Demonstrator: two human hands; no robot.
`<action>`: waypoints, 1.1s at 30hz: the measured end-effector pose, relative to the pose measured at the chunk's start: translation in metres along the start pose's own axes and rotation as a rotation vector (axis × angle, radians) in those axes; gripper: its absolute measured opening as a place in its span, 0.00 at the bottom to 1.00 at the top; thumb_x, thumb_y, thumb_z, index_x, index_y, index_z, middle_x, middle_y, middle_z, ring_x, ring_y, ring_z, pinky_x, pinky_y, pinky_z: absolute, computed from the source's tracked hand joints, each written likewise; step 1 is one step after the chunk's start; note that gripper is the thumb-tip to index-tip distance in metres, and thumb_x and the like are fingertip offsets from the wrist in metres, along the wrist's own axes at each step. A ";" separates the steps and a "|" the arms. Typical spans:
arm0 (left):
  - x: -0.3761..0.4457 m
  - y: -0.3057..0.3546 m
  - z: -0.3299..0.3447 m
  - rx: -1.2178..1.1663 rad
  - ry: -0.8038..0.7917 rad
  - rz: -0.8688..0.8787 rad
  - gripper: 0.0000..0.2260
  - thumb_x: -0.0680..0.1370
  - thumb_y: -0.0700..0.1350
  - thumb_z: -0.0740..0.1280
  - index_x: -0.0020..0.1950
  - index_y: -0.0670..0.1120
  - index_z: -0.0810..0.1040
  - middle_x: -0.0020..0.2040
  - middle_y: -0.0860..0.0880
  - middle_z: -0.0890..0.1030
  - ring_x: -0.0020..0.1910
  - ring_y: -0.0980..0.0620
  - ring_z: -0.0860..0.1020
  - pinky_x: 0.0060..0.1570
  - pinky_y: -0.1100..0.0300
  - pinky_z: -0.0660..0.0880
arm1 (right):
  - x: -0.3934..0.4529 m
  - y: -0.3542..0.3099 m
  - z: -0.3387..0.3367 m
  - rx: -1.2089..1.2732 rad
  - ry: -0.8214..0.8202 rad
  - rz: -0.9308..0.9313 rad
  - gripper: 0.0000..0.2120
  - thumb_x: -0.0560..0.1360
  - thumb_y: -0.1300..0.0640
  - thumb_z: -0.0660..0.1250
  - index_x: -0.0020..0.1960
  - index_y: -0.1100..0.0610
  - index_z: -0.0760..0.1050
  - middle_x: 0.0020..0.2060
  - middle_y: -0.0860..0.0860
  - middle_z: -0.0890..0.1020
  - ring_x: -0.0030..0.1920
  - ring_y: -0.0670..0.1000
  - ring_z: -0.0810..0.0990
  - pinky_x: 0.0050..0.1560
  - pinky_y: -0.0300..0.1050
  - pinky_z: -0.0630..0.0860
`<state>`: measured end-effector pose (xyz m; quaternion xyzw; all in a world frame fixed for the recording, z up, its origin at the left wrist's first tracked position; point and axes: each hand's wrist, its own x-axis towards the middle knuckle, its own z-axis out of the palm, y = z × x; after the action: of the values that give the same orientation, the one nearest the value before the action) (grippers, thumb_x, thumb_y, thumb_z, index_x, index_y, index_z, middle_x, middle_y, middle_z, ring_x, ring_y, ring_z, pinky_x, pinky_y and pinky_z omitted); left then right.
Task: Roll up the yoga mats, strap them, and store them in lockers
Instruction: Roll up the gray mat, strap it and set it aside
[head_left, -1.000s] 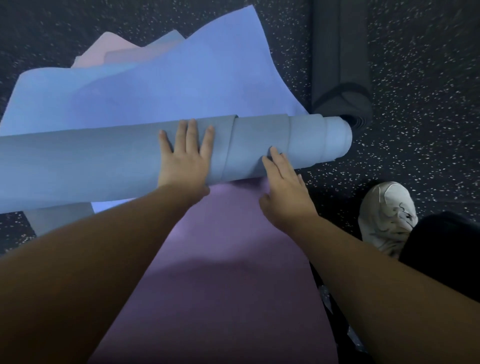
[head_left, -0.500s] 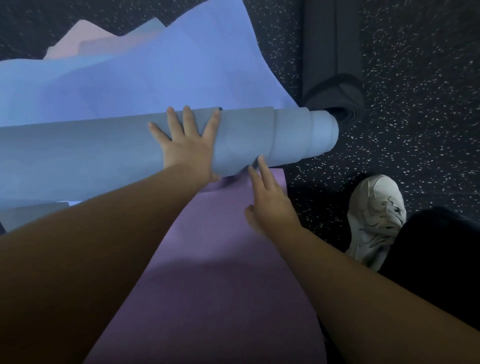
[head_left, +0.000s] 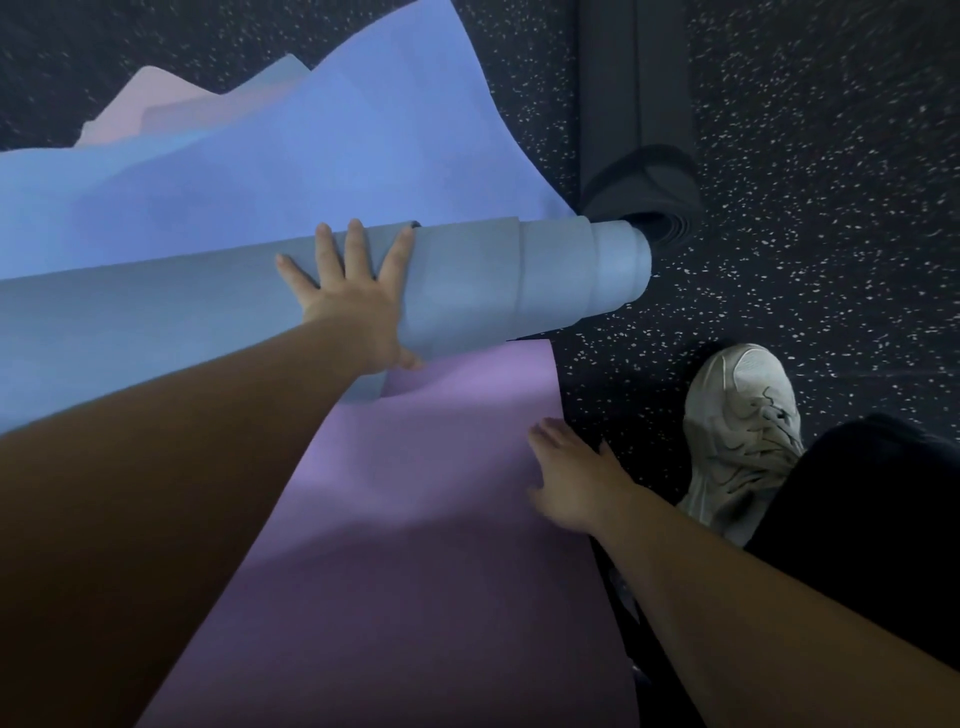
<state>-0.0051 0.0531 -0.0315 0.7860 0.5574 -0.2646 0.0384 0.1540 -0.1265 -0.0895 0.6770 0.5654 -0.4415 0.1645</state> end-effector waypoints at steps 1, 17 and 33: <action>0.000 0.000 0.000 0.000 0.001 0.001 0.59 0.66 0.69 0.70 0.72 0.56 0.24 0.77 0.42 0.35 0.75 0.35 0.35 0.66 0.28 0.44 | 0.000 -0.002 -0.004 0.017 0.054 -0.010 0.35 0.80 0.52 0.58 0.79 0.54 0.40 0.77 0.47 0.39 0.77 0.49 0.41 0.75 0.59 0.46; -0.006 0.004 0.005 -0.011 0.003 0.005 0.56 0.68 0.68 0.68 0.73 0.54 0.24 0.76 0.40 0.33 0.74 0.34 0.34 0.66 0.28 0.42 | 0.022 0.025 -0.082 0.534 0.516 0.049 0.36 0.75 0.56 0.64 0.77 0.55 0.49 0.77 0.47 0.43 0.65 0.55 0.71 0.61 0.50 0.70; -0.012 0.007 0.012 -0.033 0.025 0.004 0.56 0.69 0.67 0.68 0.73 0.54 0.25 0.76 0.39 0.32 0.74 0.34 0.33 0.65 0.27 0.42 | 0.013 0.038 -0.031 0.340 0.411 0.050 0.20 0.75 0.60 0.65 0.67 0.59 0.68 0.76 0.53 0.52 0.68 0.56 0.69 0.63 0.45 0.68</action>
<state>-0.0059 0.0361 -0.0384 0.7897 0.5605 -0.2454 0.0451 0.2016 -0.1073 -0.0930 0.7842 0.4878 -0.3790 -0.0590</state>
